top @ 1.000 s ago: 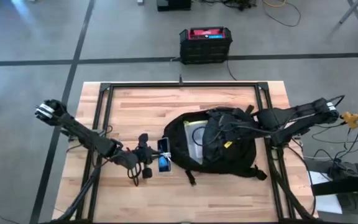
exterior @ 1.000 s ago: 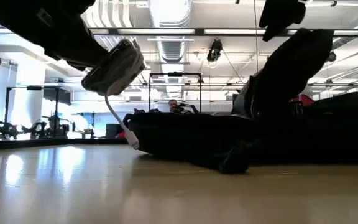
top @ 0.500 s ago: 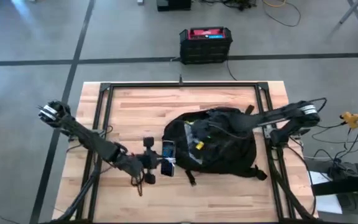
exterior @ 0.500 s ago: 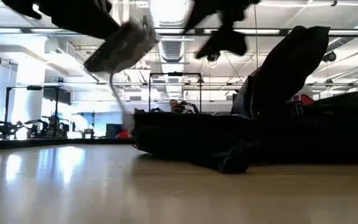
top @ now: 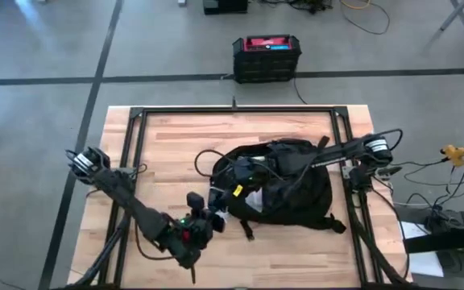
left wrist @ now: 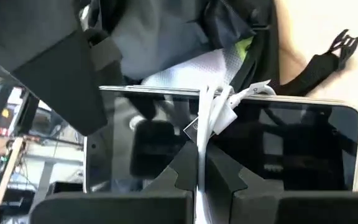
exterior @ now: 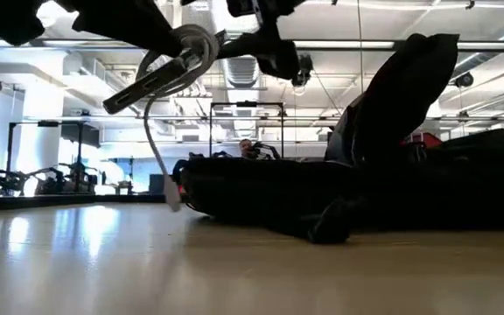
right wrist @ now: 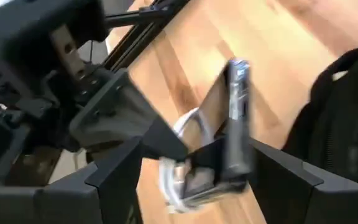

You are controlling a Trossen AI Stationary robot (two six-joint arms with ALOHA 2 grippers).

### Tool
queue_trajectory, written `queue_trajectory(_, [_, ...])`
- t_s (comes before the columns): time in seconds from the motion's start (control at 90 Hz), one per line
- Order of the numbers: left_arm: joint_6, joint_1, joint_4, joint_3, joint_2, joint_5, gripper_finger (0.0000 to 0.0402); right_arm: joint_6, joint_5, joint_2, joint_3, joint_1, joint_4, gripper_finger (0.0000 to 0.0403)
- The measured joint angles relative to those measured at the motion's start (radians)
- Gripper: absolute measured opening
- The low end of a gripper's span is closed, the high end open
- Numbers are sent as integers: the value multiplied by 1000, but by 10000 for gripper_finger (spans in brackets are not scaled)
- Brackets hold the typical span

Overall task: Unpack backpack
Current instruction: Remove the white charger cable from the black phone

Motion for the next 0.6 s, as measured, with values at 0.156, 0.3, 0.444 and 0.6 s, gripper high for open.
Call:
queue_trajectory(0.156, [-16,0,0,-3,0,0,0,-8,-4,39,2,-1,8,173])
queue_trajectory(0.3, [-24,-2,1,-6,0,4,0,-72,35,40,4,-2,31,43])
queue_trajectory(0.444, [-57,-1,0,-24,0,15,0,-109,57,34,5,-10,43,26])
queue_trajectory(0.6, [-118,-1,7,-62,-1,27,0,-144,72,32,7,-20,47,18])
